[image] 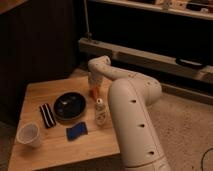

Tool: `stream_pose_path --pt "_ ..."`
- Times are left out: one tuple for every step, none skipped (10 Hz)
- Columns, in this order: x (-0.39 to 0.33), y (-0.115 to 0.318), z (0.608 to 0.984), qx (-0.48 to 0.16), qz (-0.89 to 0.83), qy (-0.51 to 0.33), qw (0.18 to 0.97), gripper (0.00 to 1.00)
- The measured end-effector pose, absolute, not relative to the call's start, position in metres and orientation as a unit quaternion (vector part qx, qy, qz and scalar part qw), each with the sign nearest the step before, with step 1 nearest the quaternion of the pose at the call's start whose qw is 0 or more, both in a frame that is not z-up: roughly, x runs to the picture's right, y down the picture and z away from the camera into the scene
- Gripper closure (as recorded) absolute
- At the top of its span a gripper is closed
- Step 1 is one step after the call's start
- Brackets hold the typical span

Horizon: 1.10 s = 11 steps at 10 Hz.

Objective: Place the pepper in the ceramic cup

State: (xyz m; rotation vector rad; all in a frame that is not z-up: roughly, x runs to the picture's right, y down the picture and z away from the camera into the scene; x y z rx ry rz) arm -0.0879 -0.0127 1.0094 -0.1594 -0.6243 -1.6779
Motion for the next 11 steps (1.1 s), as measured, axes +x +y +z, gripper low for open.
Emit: stream_pose_path --pt "-0.09 -0.012 1.01 -0.073 -0.731 -0.273 0.621 0.76" --pt "-0.094 -0.013 1.01 -0.074 -0.732 -0.275 0.619 0.81" --pt "-0.092 -0.015 1.01 -0.075 -0.728 -0.276 0.623 0.9" --pt "-0.087 -0.023 1.007 -0.071 -0.717 -0.277 0.636 0.99" --pt "-0.083 -0.031 0.999 -0.06 -0.708 -0.275 0.647 1.0" --pt "-0.077 -0.042 0.988 -0.043 -0.702 -0.269 0.658 1.0" --pt "-0.071 -0.059 0.966 -0.017 -0.695 -0.26 0.67 1.0" --pt "-0.071 -0.075 0.942 0.012 -0.69 -0.259 0.676 1.0" --pt "-0.072 -0.086 0.923 0.039 -0.686 -0.262 0.677 1.0" --pt "-0.074 -0.091 0.908 0.06 -0.685 -0.273 0.673 1.0" --pt "-0.092 -0.09 0.894 0.091 -0.684 -0.299 0.659 1.0"
